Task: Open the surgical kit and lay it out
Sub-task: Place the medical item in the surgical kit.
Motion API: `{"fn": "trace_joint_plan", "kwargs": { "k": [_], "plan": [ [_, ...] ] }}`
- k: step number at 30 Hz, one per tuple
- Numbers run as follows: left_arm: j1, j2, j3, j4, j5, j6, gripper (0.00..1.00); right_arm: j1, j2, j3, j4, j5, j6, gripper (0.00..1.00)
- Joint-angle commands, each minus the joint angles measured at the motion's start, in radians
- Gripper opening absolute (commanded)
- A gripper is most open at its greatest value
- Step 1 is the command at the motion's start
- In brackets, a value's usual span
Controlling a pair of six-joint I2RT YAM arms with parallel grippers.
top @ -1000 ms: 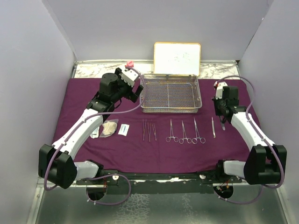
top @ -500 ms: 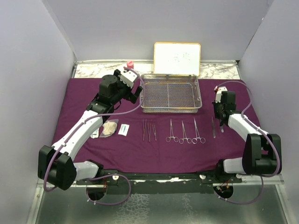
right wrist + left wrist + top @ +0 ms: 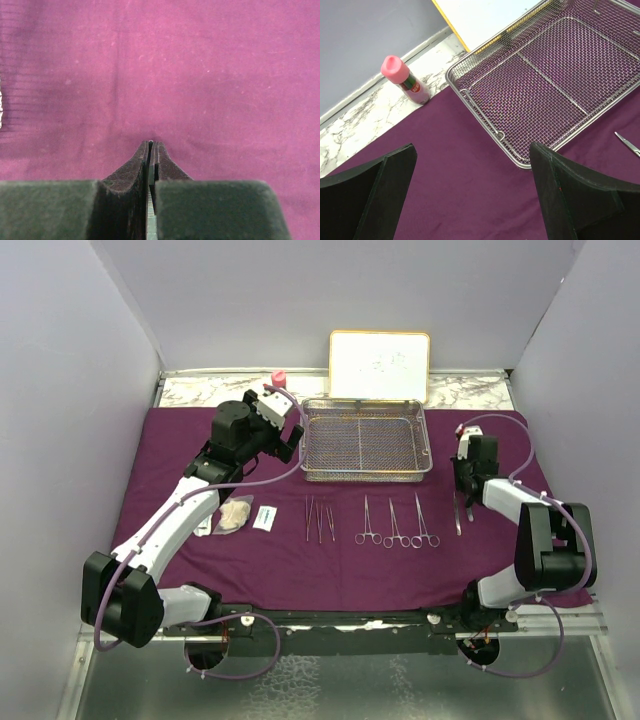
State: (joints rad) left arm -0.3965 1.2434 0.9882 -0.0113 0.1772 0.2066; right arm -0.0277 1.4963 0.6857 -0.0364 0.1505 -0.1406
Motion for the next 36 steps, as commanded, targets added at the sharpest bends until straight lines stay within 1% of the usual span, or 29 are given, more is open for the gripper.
{"fn": "trace_joint_plan", "kwargs": {
  "k": [1, 13, 19, 26, 36],
  "plan": [
    [0.007, -0.026, -0.006, 0.017, 0.034, -0.014, 0.99, -0.005, 0.0, -0.003, 0.061, 0.06, 0.012, 0.01],
    [0.007, -0.022, -0.007, 0.018, 0.038, -0.006, 0.99, -0.005, 0.039, 0.024, 0.016, 0.082, -0.017, 0.01],
    [0.007, -0.022, -0.012, 0.025, 0.044, -0.008, 0.99, -0.005, 0.053, 0.071, -0.09, 0.062, 0.023, 0.01],
    [0.008, -0.03, -0.012, 0.023, 0.045, -0.008, 0.99, -0.005, 0.055, 0.079, -0.137, 0.071, 0.036, 0.01],
    [0.008, -0.037, -0.019, 0.031, 0.047, -0.009, 0.99, -0.005, 0.061, 0.063, -0.147, 0.091, 0.037, 0.01]
  ]
}}
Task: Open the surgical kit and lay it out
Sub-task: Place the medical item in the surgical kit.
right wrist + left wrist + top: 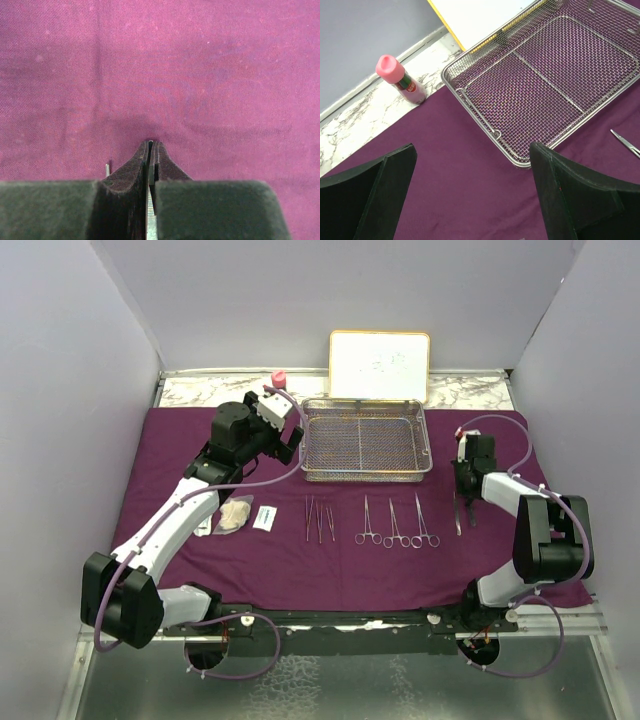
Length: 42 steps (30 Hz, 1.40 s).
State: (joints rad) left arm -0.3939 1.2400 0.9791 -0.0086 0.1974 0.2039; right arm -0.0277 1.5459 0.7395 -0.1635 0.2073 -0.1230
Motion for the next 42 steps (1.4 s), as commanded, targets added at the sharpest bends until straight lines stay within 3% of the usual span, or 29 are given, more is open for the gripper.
{"fn": "trace_joint_plan", "kwargs": {
  "k": [1, 9, 18, 32, 42],
  "plan": [
    [0.006, -0.034, -0.01, 0.027, 0.029, -0.007, 0.99, -0.005, 0.011, 0.009, -0.018, 0.037, 0.019, 0.01],
    [0.006, -0.037, -0.008, 0.025, 0.033, -0.007, 0.99, -0.005, 0.027, 0.016, -0.032, 0.035, 0.029, 0.01],
    [0.007, -0.04, -0.009, 0.024, 0.031, -0.005, 0.99, -0.005, 0.041, 0.032, -0.063, 0.021, 0.043, 0.08],
    [0.008, -0.045, -0.009, 0.023, 0.037, -0.005, 0.99, -0.005, 0.034, 0.044, -0.089, 0.016, 0.052, 0.04],
    [0.009, -0.05, -0.01, 0.022, 0.037, -0.002, 0.99, -0.005, 0.02, 0.075, -0.116, 0.021, 0.048, 0.11]
  ]
}}
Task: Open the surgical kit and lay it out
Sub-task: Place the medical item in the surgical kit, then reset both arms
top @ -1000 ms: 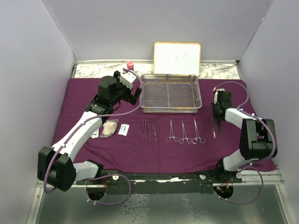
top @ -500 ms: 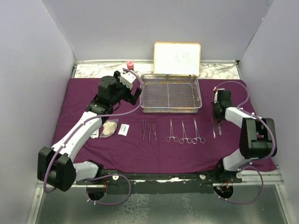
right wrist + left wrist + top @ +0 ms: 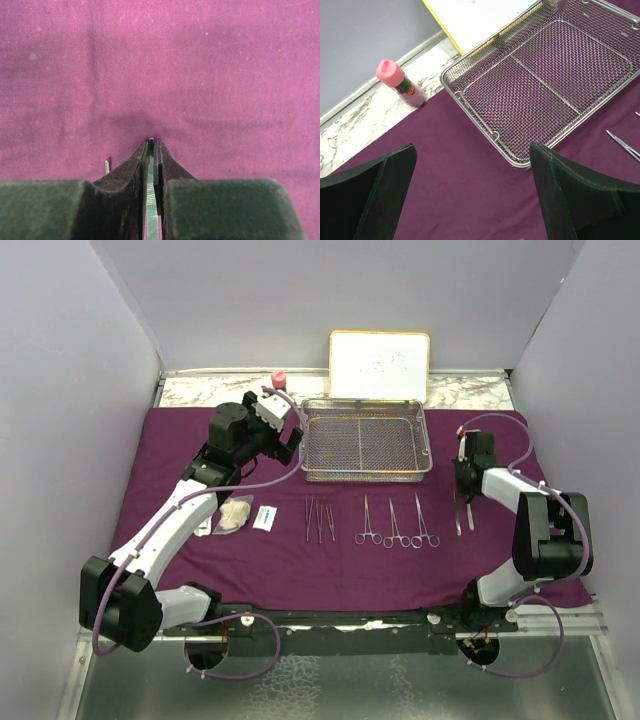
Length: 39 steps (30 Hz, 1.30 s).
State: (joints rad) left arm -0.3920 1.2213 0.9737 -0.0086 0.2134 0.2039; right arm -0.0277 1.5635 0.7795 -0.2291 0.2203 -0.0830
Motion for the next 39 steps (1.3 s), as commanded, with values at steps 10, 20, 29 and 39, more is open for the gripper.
{"fn": "trace_joint_plan", "kwargs": {
  "k": [10, 20, 29, 39],
  "plan": [
    [0.008, -0.036, -0.007, 0.024, 0.021, 0.001, 0.99, -0.005, -0.026, 0.087, -0.088, 0.001, 0.007, 0.16],
    [0.011, -0.041, -0.014, 0.037, -0.075, -0.007, 0.99, -0.003, -0.063, 0.292, -0.191, -0.137, -0.063, 0.17],
    [0.037, -0.056, -0.016, 0.08, -0.339, -0.049, 0.99, -0.003, -0.054, 0.482, -0.23, -0.434, -0.075, 0.2],
    [0.105, -0.068, -0.008, 0.1, -0.453, 0.0, 0.99, -0.003, -0.098, 0.541, -0.147, -0.521, -0.109, 0.41]
  ]
}}
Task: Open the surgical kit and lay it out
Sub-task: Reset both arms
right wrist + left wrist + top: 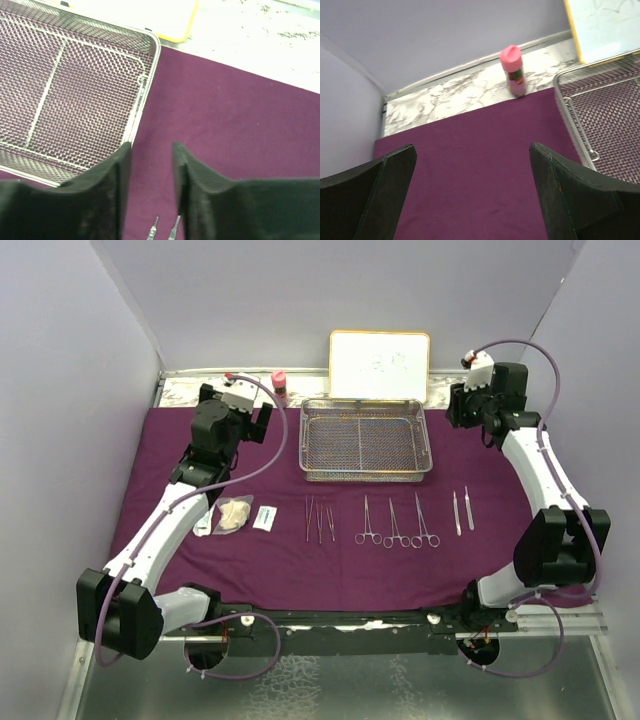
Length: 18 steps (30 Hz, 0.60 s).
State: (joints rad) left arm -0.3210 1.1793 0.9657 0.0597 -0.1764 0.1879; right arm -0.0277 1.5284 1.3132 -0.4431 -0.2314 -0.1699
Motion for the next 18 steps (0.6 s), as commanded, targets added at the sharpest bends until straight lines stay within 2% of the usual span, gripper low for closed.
{"fn": "trace_joint_plan", "kwargs": {
  "k": [1, 3, 7, 14, 18],
  "plan": [
    [0.045, -0.026, 0.003, 0.034, -0.053, 0.016, 0.99, -0.003, -0.083, -0.008, 0.09, -0.082, -0.022, 0.47],
    [0.065, -0.025, 0.007, 0.035, -0.024, 0.013, 0.99, -0.003, -0.111, -0.046, 0.129, -0.105, -0.017, 0.55],
    [0.092, -0.023, 0.008, 0.046, 0.026, 0.003, 0.99, -0.004, -0.162, -0.128, 0.196, -0.146, 0.007, 0.8],
    [0.131, -0.04, -0.013, 0.074, 0.11, -0.004, 0.99, -0.003, -0.301, -0.289, 0.355, -0.173, 0.035, 0.87],
    [0.153, -0.059, -0.024, 0.08, 0.112, 0.001, 0.99, -0.003, -0.368, -0.32, 0.383, -0.177, 0.014, 0.88]
  ]
}}
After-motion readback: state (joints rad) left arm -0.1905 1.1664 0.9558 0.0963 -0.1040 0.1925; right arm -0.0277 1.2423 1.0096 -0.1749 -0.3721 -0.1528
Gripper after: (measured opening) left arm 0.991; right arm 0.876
